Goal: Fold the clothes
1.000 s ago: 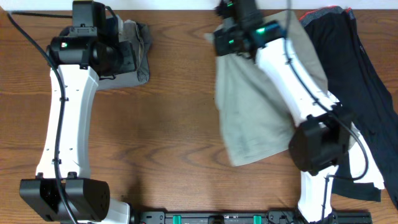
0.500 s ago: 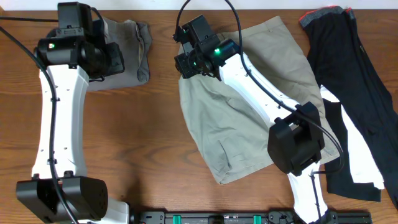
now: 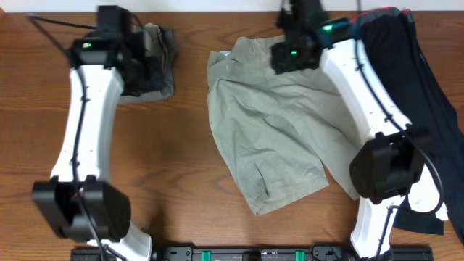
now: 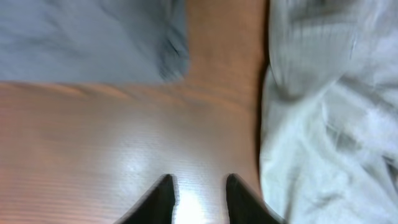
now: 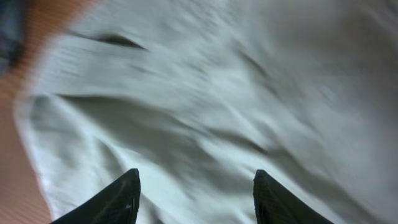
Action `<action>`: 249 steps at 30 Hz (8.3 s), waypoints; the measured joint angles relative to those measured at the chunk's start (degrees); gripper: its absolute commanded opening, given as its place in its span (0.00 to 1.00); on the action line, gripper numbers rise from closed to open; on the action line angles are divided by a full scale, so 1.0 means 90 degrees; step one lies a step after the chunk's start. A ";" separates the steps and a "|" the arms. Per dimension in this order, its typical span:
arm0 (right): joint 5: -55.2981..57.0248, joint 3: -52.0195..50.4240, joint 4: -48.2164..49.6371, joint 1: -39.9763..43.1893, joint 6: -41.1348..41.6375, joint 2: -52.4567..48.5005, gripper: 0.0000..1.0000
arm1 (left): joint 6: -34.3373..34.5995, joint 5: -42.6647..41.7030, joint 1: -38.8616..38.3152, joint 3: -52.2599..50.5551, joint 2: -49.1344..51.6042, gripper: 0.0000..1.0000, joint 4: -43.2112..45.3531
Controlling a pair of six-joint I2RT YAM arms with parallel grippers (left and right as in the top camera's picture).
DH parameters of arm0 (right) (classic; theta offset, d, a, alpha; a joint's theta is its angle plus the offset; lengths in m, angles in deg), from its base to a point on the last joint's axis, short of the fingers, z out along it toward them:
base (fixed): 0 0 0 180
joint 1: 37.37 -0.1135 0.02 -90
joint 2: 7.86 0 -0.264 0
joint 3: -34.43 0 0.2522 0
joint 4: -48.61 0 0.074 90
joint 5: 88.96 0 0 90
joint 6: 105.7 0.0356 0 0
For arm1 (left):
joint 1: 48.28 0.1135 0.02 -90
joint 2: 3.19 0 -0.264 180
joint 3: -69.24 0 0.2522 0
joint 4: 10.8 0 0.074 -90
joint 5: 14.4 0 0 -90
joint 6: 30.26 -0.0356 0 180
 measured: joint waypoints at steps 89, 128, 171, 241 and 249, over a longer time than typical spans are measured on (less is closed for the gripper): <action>0.0556 -0.0005 -0.0253 0.0763 -0.0493 -0.1042 0.67 | 0.0991 0.1384 -0.0461 -0.3019 0.0493 1.00 0.1712; -0.0629 0.0007 0.0823 0.2980 -0.1098 -0.1683 0.75 | 0.0974 0.1367 -0.0466 -0.3019 0.0131 0.98 0.1916; -0.1124 0.0007 0.0092 0.2424 -0.1188 -0.0610 0.75 | 0.1950 0.0823 -0.2310 -0.4520 -0.0493 0.44 0.1314; -0.0189 -0.3254 0.3725 0.0539 -0.0070 -0.0510 0.01 | 0.1804 0.1749 -0.0384 -0.3781 -0.1292 1.00 0.2623; 0.0444 -0.3223 0.5707 0.0748 0.0408 -0.1001 0.01 | 0.1795 0.1746 -0.0384 -0.3779 -0.1292 1.00 0.2684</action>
